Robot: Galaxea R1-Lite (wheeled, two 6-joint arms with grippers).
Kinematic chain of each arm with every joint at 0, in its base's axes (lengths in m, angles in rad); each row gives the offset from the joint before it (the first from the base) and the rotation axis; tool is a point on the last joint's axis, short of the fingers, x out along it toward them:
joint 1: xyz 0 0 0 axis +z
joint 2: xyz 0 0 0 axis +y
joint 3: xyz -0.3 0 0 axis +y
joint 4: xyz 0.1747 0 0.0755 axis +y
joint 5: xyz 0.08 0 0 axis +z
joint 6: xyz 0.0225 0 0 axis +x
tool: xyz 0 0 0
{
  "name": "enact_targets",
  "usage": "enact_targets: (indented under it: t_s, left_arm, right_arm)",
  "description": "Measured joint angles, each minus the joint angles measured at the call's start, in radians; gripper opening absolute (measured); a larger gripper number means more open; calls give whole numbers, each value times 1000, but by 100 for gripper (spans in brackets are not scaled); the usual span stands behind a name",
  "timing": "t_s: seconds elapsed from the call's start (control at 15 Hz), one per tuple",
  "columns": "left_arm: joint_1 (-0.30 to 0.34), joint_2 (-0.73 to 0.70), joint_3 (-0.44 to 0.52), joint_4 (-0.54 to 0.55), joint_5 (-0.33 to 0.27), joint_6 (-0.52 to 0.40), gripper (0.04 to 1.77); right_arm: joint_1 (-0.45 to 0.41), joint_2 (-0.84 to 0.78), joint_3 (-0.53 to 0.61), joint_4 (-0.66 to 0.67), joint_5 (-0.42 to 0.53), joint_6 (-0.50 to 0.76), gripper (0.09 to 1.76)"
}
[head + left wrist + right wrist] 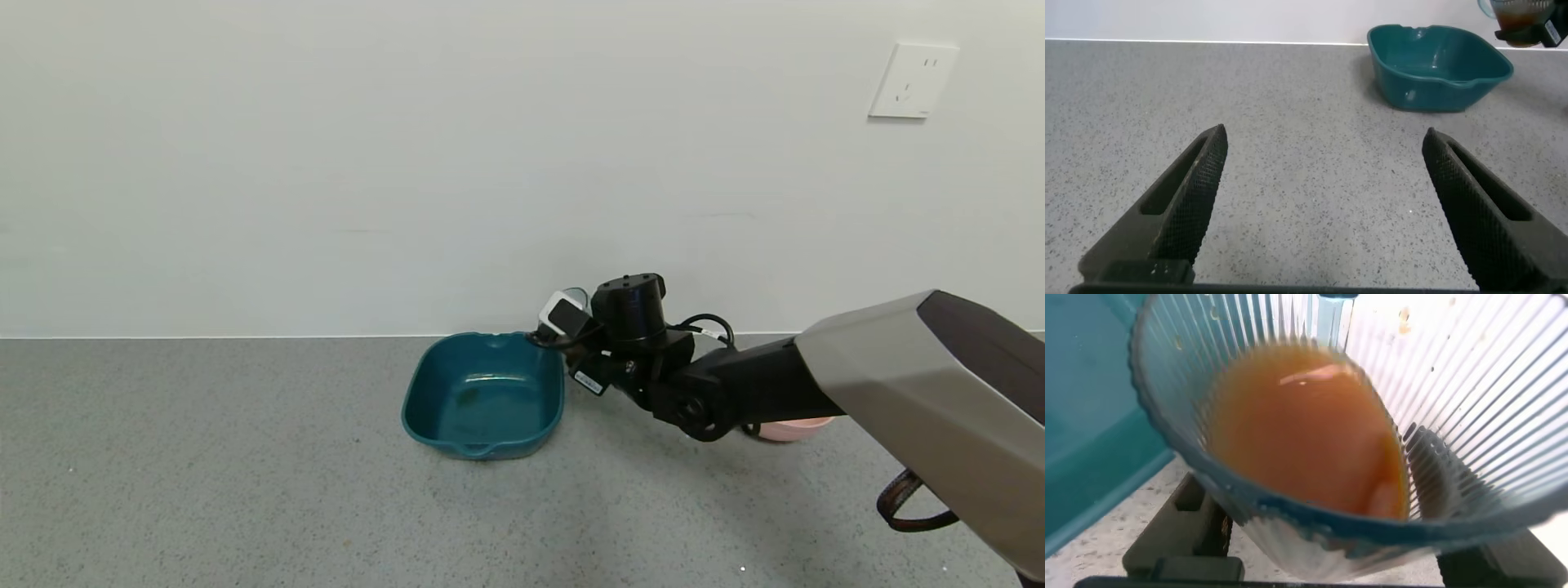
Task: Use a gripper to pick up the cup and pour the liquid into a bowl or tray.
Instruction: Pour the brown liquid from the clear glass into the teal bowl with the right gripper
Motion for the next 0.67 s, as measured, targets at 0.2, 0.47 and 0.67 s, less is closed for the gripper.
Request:
enact_targets:
  t_s: [0.2, 0.47, 0.67]
  left_arm:
    - [0, 0, 0, 0, 0, 0, 172]
    - [0, 0, 0, 0, 0, 0, 172]
    - [0, 0, 0, 0, 0, 0, 172]
  right_arm:
    - [0, 14, -33, 9, -21, -25, 135]
    - [7, 28, -63, 42, -55, -51, 135]
    - [11, 37, -75, 43, -59, -80, 135]
